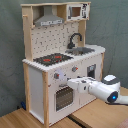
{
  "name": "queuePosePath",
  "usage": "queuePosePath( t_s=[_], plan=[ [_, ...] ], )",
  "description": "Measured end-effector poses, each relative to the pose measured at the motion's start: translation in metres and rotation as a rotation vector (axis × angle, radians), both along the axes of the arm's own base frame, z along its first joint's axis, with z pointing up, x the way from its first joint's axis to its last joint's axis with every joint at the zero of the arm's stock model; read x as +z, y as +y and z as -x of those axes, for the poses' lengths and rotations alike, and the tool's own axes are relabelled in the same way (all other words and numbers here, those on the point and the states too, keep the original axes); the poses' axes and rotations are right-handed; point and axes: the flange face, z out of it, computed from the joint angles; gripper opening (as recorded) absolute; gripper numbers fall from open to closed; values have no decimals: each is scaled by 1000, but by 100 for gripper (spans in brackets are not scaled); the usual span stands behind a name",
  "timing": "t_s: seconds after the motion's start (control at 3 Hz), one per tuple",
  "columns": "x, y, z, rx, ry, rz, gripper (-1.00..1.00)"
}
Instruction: Play with the kitchen
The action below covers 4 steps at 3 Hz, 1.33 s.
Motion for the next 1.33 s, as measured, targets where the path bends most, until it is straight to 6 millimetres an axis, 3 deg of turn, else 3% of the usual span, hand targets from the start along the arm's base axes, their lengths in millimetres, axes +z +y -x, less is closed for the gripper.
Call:
queuePosePath(
  t_s=[0.67,1.0,1.33],
  plan=[
    [-3,-38,30,-5,10,-2,100],
    [-1,-66,29,-29,14,-12,100],
    [0,-99,13,-57,26,-24,100]
  ],
)
